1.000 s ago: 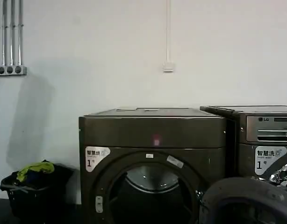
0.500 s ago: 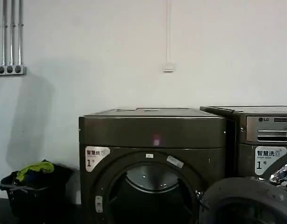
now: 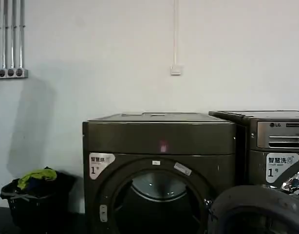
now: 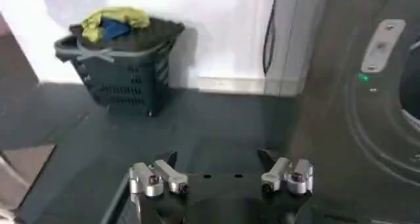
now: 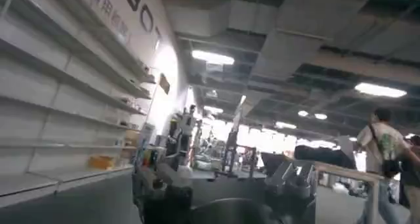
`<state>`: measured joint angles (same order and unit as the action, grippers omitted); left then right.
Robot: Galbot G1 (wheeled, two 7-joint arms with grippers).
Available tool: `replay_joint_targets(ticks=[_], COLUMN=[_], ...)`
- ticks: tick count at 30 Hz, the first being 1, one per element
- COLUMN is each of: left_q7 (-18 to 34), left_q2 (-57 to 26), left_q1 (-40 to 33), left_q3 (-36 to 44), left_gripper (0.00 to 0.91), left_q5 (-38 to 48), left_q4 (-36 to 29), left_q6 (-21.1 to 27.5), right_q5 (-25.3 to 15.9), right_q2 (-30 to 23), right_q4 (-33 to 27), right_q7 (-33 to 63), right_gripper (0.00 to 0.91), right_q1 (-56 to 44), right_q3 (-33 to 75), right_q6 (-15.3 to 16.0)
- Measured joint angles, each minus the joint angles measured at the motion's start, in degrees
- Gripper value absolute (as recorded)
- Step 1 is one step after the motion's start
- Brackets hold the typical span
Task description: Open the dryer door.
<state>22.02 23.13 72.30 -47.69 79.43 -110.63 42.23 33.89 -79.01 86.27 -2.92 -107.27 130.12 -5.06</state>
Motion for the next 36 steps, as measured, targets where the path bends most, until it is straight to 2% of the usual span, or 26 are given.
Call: replay_joint_targets(ticks=[7, 16, 20, 29, 36], left_q7=[4.2, 5.9, 9.7, 17.5, 20.4], left_q2=[-7.3, -10.5, -12.0, -13.3, -14.8], left_q1=[0.3, 0.3, -0.1, 0.6, 0.1], left_q3=[4.0, 5.1, 5.3, 7.6, 7.9], left_gripper=[0.907, 0.907, 0.907, 0.907, 0.907], left_q5=[8.3, 14.5, 20.7, 28.2, 34.1], left_q4=[-0.5, -0.4, -0.2, -0.5, 0.5], left_q6=[0.0, 0.0, 0.0, 0.0, 0.0], right_q5=[0.0, -1.4, -1.4, -1.6, -2.0], right_q2=[0.4, 0.3, 0.9, 1.0, 0.8], right_q4=[-0.6, -1.1, -1.1, -2.5, -2.5], right_q7=[-0.7, -1.6, -1.7, -2.1, -2.3], right_gripper=[0.907, 0.907, 0.907, 0.907, 0.907], right_q1=[0.7, 1.2, 0.8, 0.8, 1.2], right_q3=[-0.4, -0.8, -0.5, 0.0, -0.4], right_q6=[0.8, 0.7, 0.7, 0.4, 0.2])
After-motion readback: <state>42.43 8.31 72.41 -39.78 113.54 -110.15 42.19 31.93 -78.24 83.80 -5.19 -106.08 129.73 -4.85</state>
